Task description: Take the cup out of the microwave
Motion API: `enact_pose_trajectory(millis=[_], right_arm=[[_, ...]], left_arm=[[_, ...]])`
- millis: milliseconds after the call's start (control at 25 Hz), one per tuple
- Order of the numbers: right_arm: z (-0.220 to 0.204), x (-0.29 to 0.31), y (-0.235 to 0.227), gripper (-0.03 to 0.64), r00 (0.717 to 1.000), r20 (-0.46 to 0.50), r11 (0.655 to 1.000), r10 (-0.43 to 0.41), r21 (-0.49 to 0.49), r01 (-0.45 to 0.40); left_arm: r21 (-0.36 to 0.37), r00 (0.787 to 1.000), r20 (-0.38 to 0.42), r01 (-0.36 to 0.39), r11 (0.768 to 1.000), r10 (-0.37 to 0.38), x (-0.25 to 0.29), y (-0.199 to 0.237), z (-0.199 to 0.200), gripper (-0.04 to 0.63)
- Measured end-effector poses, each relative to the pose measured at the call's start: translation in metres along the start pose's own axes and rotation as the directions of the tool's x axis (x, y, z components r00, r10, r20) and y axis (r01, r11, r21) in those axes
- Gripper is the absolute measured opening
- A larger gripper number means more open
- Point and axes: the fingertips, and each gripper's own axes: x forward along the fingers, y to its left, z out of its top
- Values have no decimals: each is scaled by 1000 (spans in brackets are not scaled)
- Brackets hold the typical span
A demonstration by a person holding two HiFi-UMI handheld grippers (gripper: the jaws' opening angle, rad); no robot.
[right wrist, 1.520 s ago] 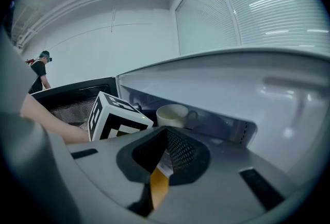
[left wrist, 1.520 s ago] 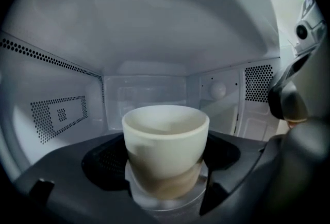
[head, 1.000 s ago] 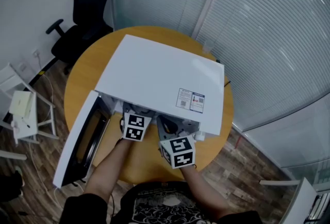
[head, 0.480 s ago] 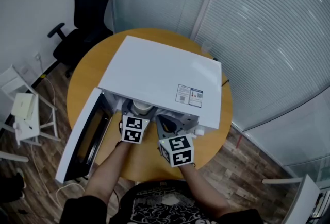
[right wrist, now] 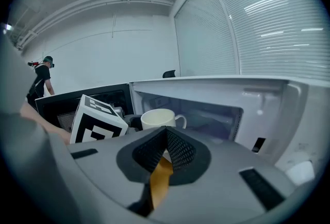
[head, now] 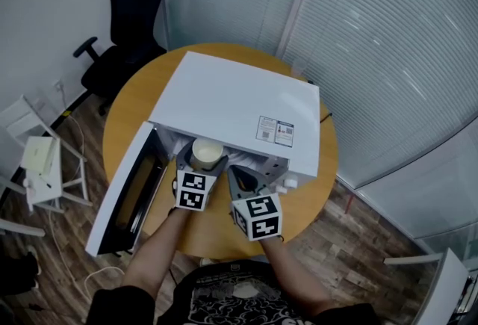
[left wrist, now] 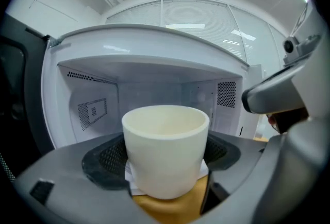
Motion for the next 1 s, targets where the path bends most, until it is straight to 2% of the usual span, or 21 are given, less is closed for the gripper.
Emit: enact_pose_trajectory(millis=[1000], right_arm=[[-11, -43, 34, 15, 998, 63, 999, -28, 28, 27]], left_arm=[[-51, 999, 35, 19, 999, -18, -84, -32, -1, 431]])
